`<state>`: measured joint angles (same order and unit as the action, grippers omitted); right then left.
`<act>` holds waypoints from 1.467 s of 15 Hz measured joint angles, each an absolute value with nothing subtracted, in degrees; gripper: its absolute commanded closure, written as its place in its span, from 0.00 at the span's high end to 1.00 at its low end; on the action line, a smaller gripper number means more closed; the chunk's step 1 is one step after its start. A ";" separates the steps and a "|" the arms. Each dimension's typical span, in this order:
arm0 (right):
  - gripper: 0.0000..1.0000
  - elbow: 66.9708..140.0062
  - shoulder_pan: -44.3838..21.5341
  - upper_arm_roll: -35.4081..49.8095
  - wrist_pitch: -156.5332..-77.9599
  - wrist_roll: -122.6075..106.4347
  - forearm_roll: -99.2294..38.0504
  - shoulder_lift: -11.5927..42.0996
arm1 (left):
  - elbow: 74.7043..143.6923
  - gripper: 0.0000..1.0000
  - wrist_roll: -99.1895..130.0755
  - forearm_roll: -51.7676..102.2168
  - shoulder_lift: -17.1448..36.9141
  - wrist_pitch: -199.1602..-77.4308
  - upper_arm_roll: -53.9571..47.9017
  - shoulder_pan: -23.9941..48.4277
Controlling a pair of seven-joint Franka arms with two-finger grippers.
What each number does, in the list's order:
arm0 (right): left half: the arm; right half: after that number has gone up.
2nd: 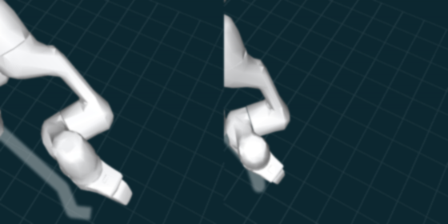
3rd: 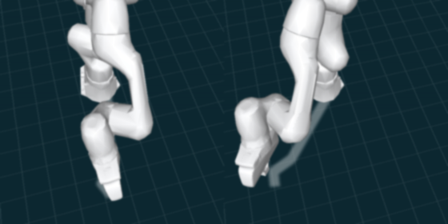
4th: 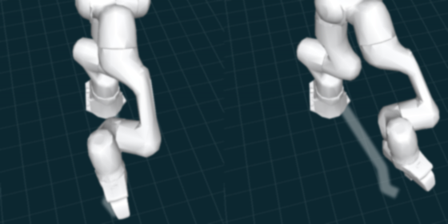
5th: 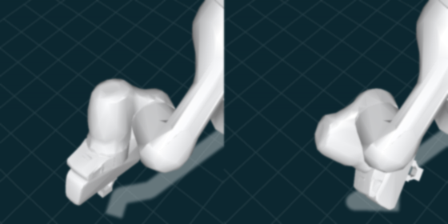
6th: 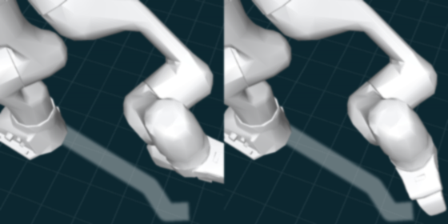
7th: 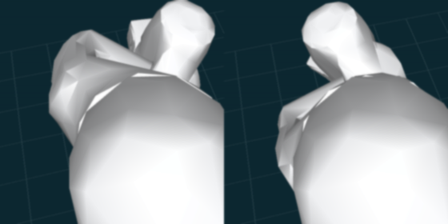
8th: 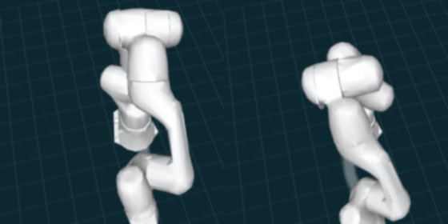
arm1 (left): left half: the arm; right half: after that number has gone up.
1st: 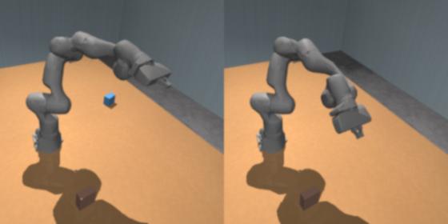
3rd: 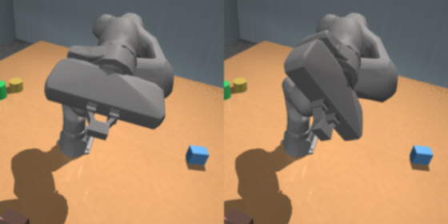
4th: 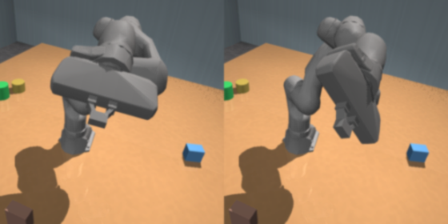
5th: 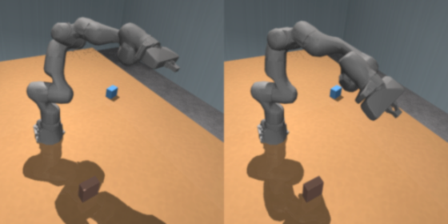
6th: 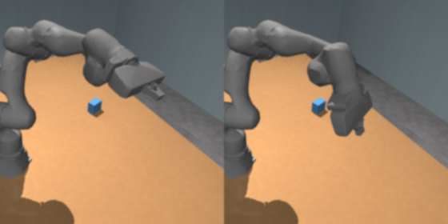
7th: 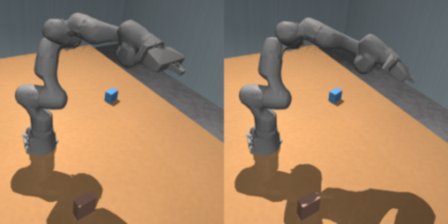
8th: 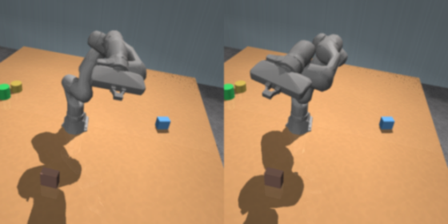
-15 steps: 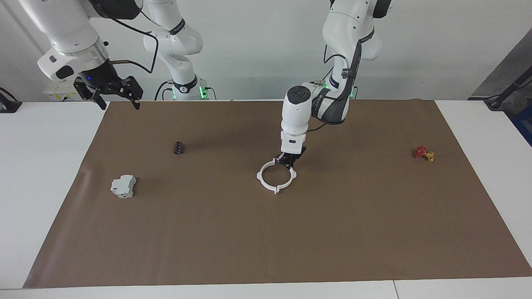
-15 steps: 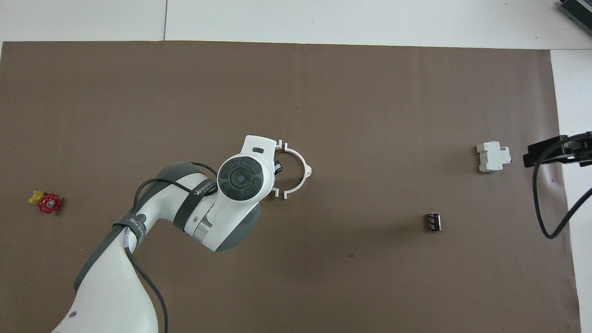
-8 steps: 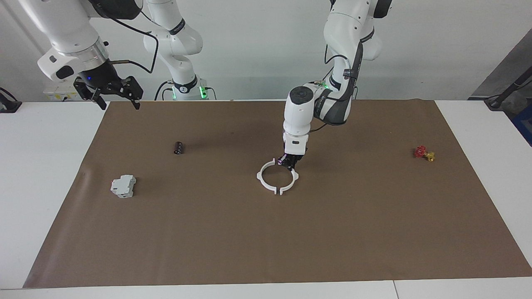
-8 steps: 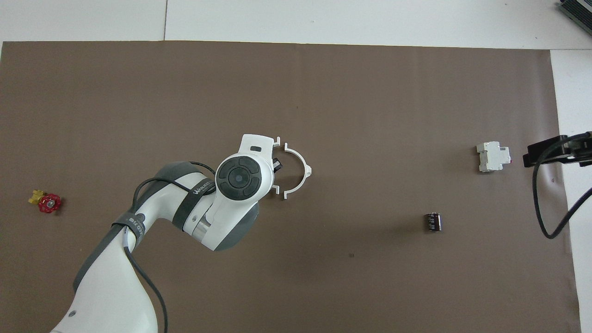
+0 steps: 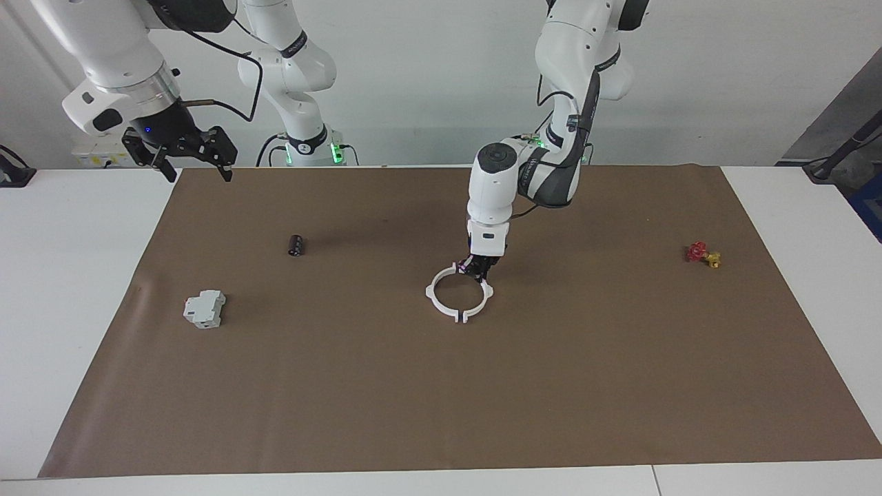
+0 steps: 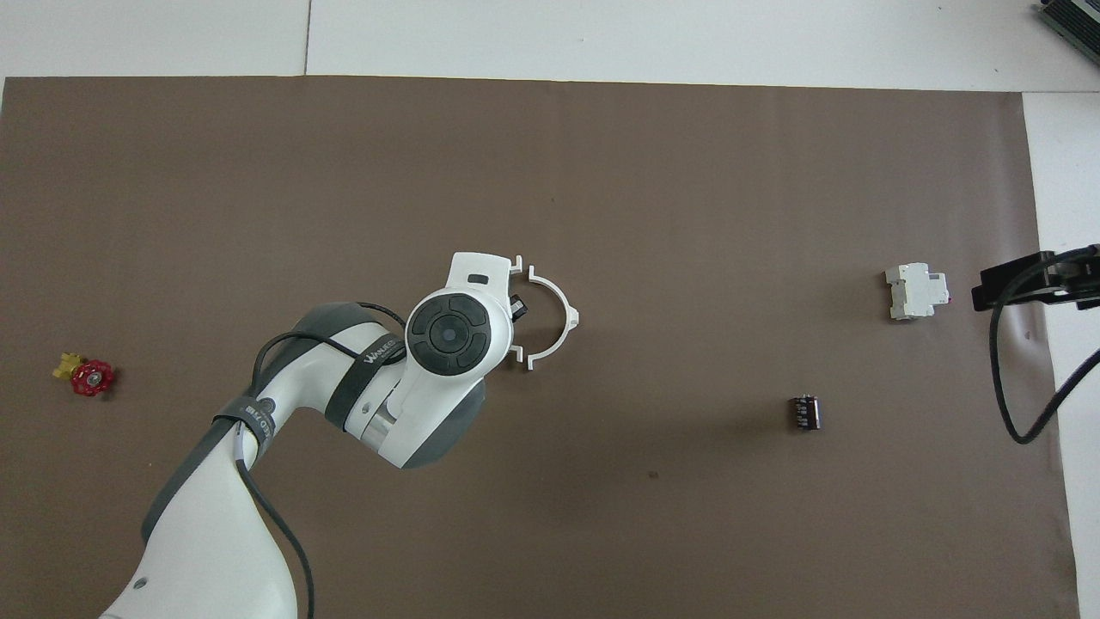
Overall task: Assemble drain pipe with both arms
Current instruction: 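Press the held clamp half onto the center half with the left gripper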
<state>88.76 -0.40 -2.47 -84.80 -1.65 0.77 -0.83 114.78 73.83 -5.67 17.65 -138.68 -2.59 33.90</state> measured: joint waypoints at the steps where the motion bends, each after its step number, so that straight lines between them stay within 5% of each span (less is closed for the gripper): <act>1: 1.00 88.76 -0.40 -2.47 -84.80 -1.65 0.77 -0.83 | 114.85 0.00 73.84 -5.67 17.87 -138.68 -2.59 33.99; 12: 1.00 88.76 -0.40 -2.47 -84.80 -1.65 0.77 -0.83 | 114.87 0.00 74.89 -5.68 18.43 -138.69 -2.78 34.99; 13: 1.00 88.76 -0.40 -2.47 -84.80 -1.65 0.77 -0.83 | 114.87 0.25 74.89 -5.68 18.43 -138.70 -2.78 34.99; 14: 1.00 88.76 -0.40 -2.47 -84.80 -1.65 0.77 -0.83 | 114.87 0.70 74.89 -5.69 18.43 -138.73 -2.78 34.99; 15: 1.00 88.76 -0.40 -2.47 -84.80 -1.65 0.77 -0.83 | 114.87 1.00 74.90 -5.69 18.43 -138.76 -2.77 34.99; 22: 1.00 88.76 -0.40 -2.47 -84.80 -1.65 0.77 -0.83 | 114.87 1.00 74.93 -6.39 18.43 -138.80 -2.74 34.99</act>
<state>88.76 -0.40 -2.47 -84.80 -1.65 0.77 -0.83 114.87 74.93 -6.39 18.43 -138.80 -2.74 34.99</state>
